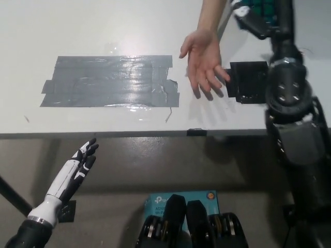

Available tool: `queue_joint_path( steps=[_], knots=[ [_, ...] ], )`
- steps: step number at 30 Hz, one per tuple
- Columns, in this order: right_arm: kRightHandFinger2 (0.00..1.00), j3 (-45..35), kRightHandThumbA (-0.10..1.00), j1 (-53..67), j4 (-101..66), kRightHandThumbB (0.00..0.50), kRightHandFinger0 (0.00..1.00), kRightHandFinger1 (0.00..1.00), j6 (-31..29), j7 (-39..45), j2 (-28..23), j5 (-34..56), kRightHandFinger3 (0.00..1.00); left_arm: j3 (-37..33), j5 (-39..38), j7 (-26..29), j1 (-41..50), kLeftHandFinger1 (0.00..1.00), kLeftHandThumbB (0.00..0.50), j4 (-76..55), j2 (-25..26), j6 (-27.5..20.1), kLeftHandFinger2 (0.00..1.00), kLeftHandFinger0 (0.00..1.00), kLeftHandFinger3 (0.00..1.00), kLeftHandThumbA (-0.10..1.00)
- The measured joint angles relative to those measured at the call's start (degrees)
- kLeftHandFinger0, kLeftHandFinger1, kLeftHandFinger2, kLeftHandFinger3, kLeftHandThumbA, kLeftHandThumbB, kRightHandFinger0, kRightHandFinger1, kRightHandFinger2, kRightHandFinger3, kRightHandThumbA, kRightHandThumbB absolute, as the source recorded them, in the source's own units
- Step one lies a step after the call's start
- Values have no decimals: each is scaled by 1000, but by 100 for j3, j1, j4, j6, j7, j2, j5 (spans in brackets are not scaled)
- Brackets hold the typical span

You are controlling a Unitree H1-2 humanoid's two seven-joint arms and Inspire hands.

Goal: A rubick's cube is kept in the black marked spot on the table and the robot uses its right arm to pick it up and hands it to a person

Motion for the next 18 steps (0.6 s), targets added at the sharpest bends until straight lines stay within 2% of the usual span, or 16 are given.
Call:
queue_joint_path(
  steps=[9, 10, 11, 12, 13, 14, 16, 18],
  knots=[
    [888, 214, -100, -1183, 2927, 195, 0, 459, -443, -79, 159, -87, 943, -5, 18, -9, -33, 1000, 315, -3, 0, 11, 1000, 1000, 1000, 1000],
    [840, 223, -100, -1262, 3137, 199, 0, 418, -500, -88, 164, -91, 904, -4, 18, -9, -35, 1000, 316, -4, 0, 11, 1000, 1000, 1000, 1000],
    [679, 237, -100, -1413, 3553, 200, 10, 342, -602, -106, 175, -96, 856, -4, 20, -10, -38, 1000, 316, -5, 1, 11, 1000, 1000, 1000, 1000],
    [564, 245, -100, -1491, 3770, 197, 2, 254, -656, -115, 183, -98, 827, -4, 21, -10, -40, 1000, 316, -6, 1, 12, 1000, 1000, 1000, 1000],
    [531, 262, -100, -1632, 4129, 195, 0, 192, -746, -138, 204, -105, 810, -4, 25, -11, -46, 1000, 316, -9, 1, 12, 1000, 1000, 1000, 1000],
    [541, 274, -100, -1719, 4352, 194, 0, 132, -816, -158, 223, -111, 799, -4, 27, -11, -53, 1000, 316, -11, 1, 12, 1000, 1000, 1000, 1000],
    [600, 297, -100, -1899, 4821, 196, 0, 123, -981, -190, 288, -119, 794, -4, 28, -12, -64, 1000, 314, -15, 1, 12, 1000, 1000, 1000, 1000],
    [677, 337, -100, -2026, 5187, 215, 0, 155, -1120, -216, 354, -131, 817, -4, 30, -12, -71, 1000, 305, -18, 1, 12, 1000, 1000, 1000, 1000]
  ],
)
